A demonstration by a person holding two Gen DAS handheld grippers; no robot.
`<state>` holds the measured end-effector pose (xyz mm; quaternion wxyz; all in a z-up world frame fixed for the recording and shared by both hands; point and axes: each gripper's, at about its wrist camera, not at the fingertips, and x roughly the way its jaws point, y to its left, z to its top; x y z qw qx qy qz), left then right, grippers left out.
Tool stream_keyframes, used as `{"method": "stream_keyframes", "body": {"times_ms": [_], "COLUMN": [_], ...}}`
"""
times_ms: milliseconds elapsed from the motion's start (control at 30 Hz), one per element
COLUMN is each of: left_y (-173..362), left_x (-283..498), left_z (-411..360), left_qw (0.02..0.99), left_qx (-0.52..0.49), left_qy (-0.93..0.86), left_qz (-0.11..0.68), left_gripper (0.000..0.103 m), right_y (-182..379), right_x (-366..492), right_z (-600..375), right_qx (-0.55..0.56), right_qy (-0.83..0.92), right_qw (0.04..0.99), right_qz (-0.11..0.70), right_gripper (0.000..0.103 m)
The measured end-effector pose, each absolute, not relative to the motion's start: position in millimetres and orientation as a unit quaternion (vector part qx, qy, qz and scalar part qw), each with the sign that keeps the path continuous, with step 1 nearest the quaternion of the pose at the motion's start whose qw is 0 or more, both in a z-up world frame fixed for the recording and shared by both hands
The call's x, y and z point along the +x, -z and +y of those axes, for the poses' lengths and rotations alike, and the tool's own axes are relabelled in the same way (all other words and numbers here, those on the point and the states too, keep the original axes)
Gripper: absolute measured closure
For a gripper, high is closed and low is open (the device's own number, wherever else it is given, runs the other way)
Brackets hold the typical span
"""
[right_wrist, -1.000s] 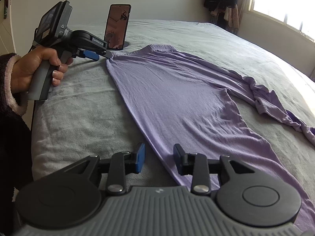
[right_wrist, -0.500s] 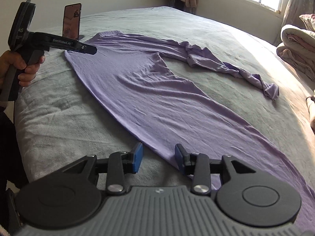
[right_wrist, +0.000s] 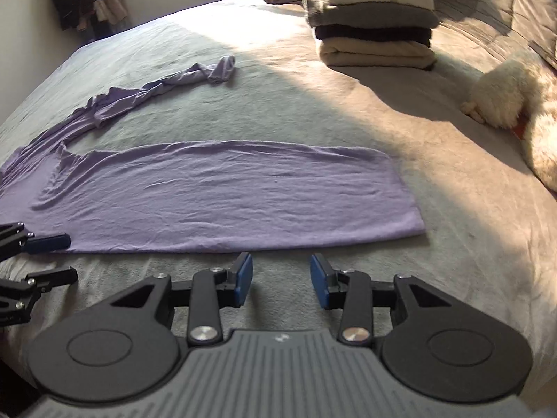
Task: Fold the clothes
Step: 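Pinch the shirt side edge with both grippers, smooth it, then open, then move both open grippers over the shirt toward the twisted sleeve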
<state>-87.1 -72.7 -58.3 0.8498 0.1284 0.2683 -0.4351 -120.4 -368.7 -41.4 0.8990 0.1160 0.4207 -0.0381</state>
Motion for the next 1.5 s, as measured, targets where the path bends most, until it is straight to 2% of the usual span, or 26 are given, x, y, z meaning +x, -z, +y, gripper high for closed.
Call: {"method": "stream_keyframes", "body": {"times_ms": [200,333,400,433,467,500,967,1067,1100,1200,1233,1300,1467,1500], "left_y": [59.0,59.6,59.8,60.1,60.2,60.2,58.6,58.7,57.7,54.8,53.8,53.8,60.1,60.8], "left_x": [-81.3,-79.6,-78.3,-76.9,-76.0,-75.2,-91.2,-92.3,-92.8,-94.5,-95.2,-95.0,-94.0,-94.4], "left_z": [-96.2,-104.3,-105.8,-106.3,-106.0,-105.7,-103.6,-102.2,-101.6,-99.3,-98.5,-98.0,-102.6,-103.1], "left_qw": [0.848,0.846,0.845,0.845,0.845,0.845,0.814,0.813,0.812,0.811,0.810,0.808,0.804,0.803], "left_qx": [0.126,0.118,0.111,0.106,0.101,0.096,0.102,0.100,0.099,0.093,0.091,0.086,0.090,0.091], "left_qy": [0.436,0.439,0.442,0.443,0.443,0.444,0.497,0.499,0.501,0.508,0.510,0.514,0.514,0.515], "left_qz": [0.273,0.277,0.279,0.280,0.281,0.282,0.284,0.284,0.283,0.277,0.274,0.275,0.286,0.287], "left_gripper": [0.060,0.067,0.082,0.087,0.101,0.102,0.102,0.100,0.096,0.084,0.081,0.077,0.072,0.069], "right_y": [51.4,60.7,62.1,62.9,63.8,64.7,65.0,65.3,63.2,52.9,49.3,44.4,53.0,57.3], "right_x": [-135.2,-133.9,-130.0,-127.7,-125.4,-123.1,-153.8,-161.1,-162.7,-161.8,-159.3,-151.4,-112.1,-104.7], "right_z": [-398.8,-403.7,-398.4,-394.1,-389.4,-384.6,-373.4,-372.5,-373.6,-380.5,-384.2,-389.5,-400.5,-402.1], "right_qx": [0.243,0.301,0.295,0.277,0.254,0.232,0.157,0.147,0.151,0.146,0.141,0.129,0.087,0.083], "right_qy": [0.109,0.176,0.208,0.221,0.232,0.244,0.287,0.292,0.289,0.290,0.288,0.279,0.226,0.220], "right_qw": [0.895,0.888,0.889,0.892,0.897,0.900,0.905,0.904,0.905,0.909,0.913,0.919,0.926,0.924], "right_qz": [0.357,0.300,0.283,0.280,0.278,0.277,0.272,0.274,0.273,0.260,0.253,0.245,0.290,0.301], "right_gripper": [0.062,0.069,0.076,0.084,0.092,0.102,0.103,0.099,0.091,0.085,0.071,0.049,0.049,0.052]}}
